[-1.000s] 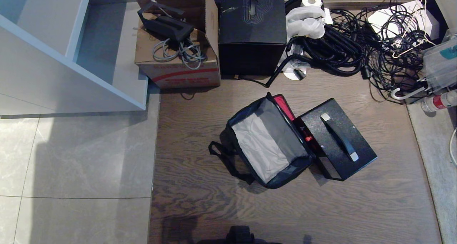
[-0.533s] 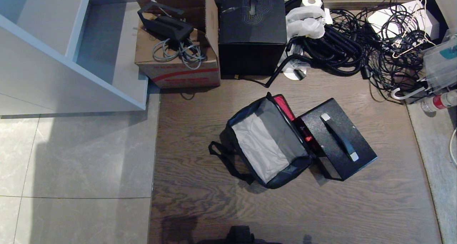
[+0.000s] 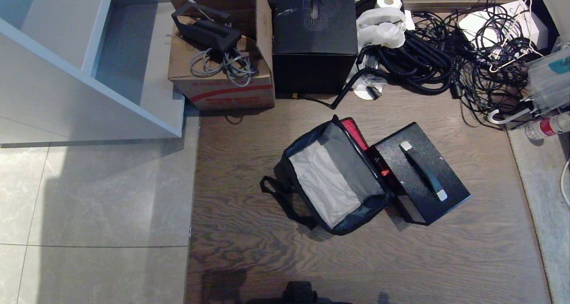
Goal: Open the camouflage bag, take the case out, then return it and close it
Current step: Grip the handle again
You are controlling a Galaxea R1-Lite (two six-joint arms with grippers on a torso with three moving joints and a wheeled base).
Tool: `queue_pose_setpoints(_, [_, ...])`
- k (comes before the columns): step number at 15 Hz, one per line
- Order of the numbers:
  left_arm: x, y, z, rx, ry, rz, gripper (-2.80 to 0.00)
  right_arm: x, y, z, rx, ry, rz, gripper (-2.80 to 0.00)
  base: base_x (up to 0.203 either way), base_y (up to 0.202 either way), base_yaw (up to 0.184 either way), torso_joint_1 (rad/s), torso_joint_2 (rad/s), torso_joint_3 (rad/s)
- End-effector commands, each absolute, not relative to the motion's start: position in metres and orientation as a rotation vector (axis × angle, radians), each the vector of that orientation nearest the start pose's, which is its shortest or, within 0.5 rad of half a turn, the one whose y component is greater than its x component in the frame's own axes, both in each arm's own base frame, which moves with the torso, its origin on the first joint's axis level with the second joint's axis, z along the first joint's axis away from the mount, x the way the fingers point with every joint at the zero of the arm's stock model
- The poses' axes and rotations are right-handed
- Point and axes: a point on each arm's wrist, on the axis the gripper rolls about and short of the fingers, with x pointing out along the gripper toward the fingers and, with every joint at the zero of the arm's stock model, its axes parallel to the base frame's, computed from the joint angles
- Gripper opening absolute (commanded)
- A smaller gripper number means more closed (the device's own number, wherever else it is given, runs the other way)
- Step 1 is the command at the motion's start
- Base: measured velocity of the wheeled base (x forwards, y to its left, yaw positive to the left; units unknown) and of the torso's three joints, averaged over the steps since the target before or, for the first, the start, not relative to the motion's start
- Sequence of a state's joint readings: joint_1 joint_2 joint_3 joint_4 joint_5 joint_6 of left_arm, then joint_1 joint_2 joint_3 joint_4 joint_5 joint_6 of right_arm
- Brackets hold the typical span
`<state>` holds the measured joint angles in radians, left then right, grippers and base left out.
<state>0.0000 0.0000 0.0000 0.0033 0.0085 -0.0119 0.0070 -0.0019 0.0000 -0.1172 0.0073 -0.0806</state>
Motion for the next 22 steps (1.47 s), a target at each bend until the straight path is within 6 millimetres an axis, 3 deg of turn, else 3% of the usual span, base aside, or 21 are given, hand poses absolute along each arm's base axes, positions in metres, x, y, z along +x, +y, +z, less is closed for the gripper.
queue_pose_setpoints(1, [-0.0228, 0.0002, 0.0752, -0.012, 0.003, 0.009, -2.80, -0.0201, 0.0000, 0.0765, -0.081, -0.077, 0.012, -2.80, 0.000, 0.000, 0.000, 0.000, 0.00, 0.000])
queue_pose_setpoints(22, [-0.0229, 0.0002, 0.0755, -0.012, 0.002, 0.009, -2.80, -0.0201, 0.0001, 0.0765, -0.087, -0.078, 0.014, -2.80, 0.000, 0.000, 0.000, 0.000, 0.00, 0.000])
